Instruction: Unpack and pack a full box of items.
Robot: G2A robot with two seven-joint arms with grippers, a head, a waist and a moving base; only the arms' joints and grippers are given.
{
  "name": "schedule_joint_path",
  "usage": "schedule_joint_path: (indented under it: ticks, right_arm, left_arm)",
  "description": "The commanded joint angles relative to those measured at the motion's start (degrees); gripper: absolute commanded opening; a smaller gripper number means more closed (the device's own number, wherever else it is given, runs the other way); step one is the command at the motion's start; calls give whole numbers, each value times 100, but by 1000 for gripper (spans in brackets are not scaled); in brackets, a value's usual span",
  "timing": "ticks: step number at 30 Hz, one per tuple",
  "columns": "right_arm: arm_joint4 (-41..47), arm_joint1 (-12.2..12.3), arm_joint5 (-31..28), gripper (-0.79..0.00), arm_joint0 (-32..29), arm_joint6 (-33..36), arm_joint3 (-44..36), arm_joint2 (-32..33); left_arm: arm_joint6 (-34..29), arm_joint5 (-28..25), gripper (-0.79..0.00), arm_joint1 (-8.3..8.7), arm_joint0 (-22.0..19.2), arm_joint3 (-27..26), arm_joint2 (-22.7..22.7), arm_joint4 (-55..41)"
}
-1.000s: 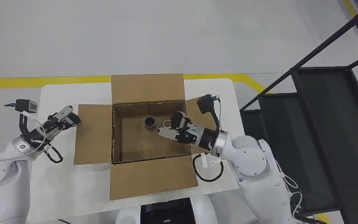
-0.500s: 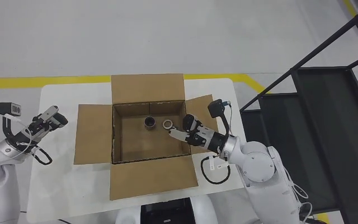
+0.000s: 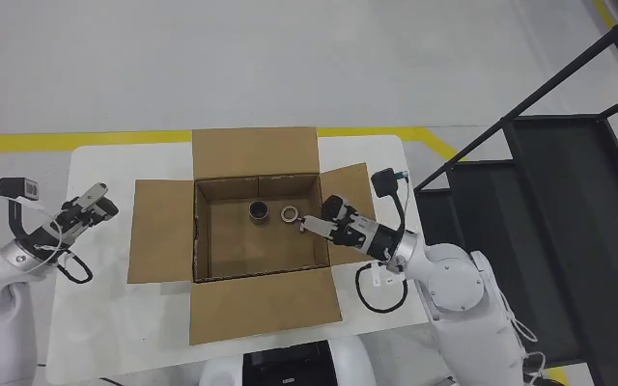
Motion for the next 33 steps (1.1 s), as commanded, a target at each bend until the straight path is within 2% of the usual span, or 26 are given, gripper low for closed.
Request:
schedule_joint_path:
  ticks: [1,7,11,17,20,28,33]
  right_arm:
    - [129,35,159,0,-92,-85,35,489]
    - [563,96,360,0,-496,-397,210,1429]
    - [741,124,506,0,-666,-361,558,1617]
    - [1223,136,588,0,-625,-134,1188,1259]
    - [1911,131,574,0,-523,211,1405,992]
    - [2691,168,613,0,-357,709,1255,646]
    - [2828,179,654,0,-228,767,1184,287]
  left_arm:
    - [85,-250,0,29,-78,122,124,835]
    - [354,-512,0,8,-331,494,603,990]
    - [395,-595,0,4,-449,680,783,835]
    - [238,-500,0,27,-456,626,827,364]
    - [78,-350,0,49,-389,449,772,62]
    - [-267,268,0,51,-285,1,820,-1242]
    - [-374,424,0,8,-354,-210,1148,-1913]
